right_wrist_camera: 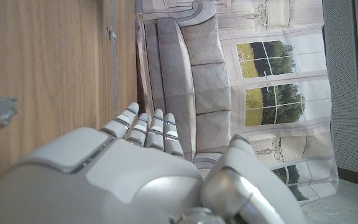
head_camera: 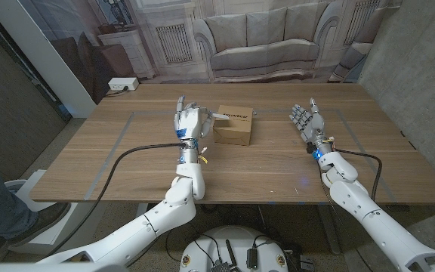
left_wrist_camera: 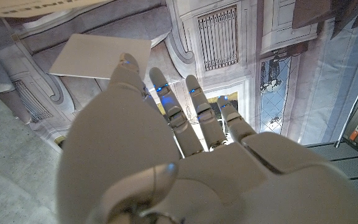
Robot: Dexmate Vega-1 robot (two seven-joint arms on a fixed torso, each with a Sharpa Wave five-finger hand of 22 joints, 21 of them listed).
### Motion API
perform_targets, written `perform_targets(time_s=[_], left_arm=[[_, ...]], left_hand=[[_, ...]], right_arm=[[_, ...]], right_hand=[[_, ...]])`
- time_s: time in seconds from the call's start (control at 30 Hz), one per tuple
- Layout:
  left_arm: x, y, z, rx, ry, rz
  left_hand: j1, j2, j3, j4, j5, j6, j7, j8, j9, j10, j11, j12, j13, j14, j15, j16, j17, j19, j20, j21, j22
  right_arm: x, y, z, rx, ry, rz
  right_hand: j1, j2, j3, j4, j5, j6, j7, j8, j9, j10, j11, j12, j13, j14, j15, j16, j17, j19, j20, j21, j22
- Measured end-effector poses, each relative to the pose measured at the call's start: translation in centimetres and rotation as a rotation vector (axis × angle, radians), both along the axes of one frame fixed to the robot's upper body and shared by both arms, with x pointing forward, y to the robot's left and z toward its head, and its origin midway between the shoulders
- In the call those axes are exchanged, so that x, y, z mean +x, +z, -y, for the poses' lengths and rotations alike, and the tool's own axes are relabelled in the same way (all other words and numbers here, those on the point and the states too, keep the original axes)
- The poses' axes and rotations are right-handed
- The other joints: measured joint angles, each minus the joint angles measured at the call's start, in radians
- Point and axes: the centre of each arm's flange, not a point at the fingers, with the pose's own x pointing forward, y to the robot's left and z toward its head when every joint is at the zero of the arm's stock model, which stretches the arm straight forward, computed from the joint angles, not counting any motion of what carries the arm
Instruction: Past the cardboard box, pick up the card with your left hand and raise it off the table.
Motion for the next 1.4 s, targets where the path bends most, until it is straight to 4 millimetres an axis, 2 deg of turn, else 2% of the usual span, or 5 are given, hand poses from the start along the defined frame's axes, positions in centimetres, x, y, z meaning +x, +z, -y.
perform_targets(time_s=[0.63, 1.07, 1.13, 1.4], left_arm=[[-1.3, 2.3, -0.3, -0.019, -0.013, -0.046], [-2.5, 4.3, -0.3, 0.028, -0.008, -0.091], [-3.1, 5.1, -0.6, 0.026, -0.017, -0.087], [-3.9, 6.4, -1.4, 0.006, -0.044, -0.115]], left_hand=[[0.0, 0.0, 0.0, 0.0, -0.001, 0.0, 0.0, -0.008, 0.001, 0.0, 0.0, 0.0, 0.0, 0.003, -0.003, 0.0, -0.004, 0.005, -0.005, 0.0, 0.0], [0.0, 0.0, 0.004, 0.004, -0.001, 0.004, -0.004, -0.008, 0.0, 0.0, 0.0, 0.0, 0.0, 0.003, -0.003, -0.008, -0.002, 0.0, -0.011, -0.007, 0.0], [0.0, 0.0, 0.004, 0.004, -0.001, 0.004, -0.004, -0.008, 0.0, 0.0, 0.0, 0.0, 0.0, 0.003, -0.003, -0.008, -0.002, 0.0, -0.011, -0.007, 0.0], [0.004, -0.004, 0.004, 0.004, -0.001, 0.004, -0.004, -0.008, 0.0, 0.009, -0.002, 0.0, 0.0, 0.003, -0.003, -0.008, -0.002, 0.0, -0.011, -0.007, 0.0]], right_arm=[[-0.7, 0.1, 0.1, -0.006, 0.001, 0.005], [-1.3, 0.1, 0.2, -0.005, 0.013, 0.014], [-1.4, 0.1, 0.1, -0.005, 0.021, 0.017], [-1.7, 0.2, -0.1, -0.011, 0.032, 0.023]], right_hand=[[0.0, 0.0, 0.0, 0.0, 0.0, 0.0, 0.0, 0.0, 0.0, 0.0, 0.0, 0.0, 0.0, 0.0, 0.0, 0.0, 0.0, 0.0, 0.0, -0.006, 0.0], [-0.007, 0.007, 0.0, 0.0, 0.0, 0.0, 0.0, 0.0, 0.0, 0.0, 0.0, 0.0, 0.0, 0.0, 0.0, 0.0, 0.0, 0.0, 0.0, -0.007, 0.0], [-0.007, 0.007, -0.003, -0.003, 0.0, 0.0, 0.0, 0.0, 0.0, 0.0, 0.0, 0.0, 0.0, 0.0, 0.0, 0.0, 0.0, 0.0, 0.0, -0.007, 0.0], [-0.007, 0.007, -0.004, -0.004, 0.0, 0.0, 0.0, 0.0, 0.0, 0.0, 0.0, 0.0, 0.0, 0.0, 0.0, 0.0, 0.0, 0.0, 0.0, -0.007, 0.0]])
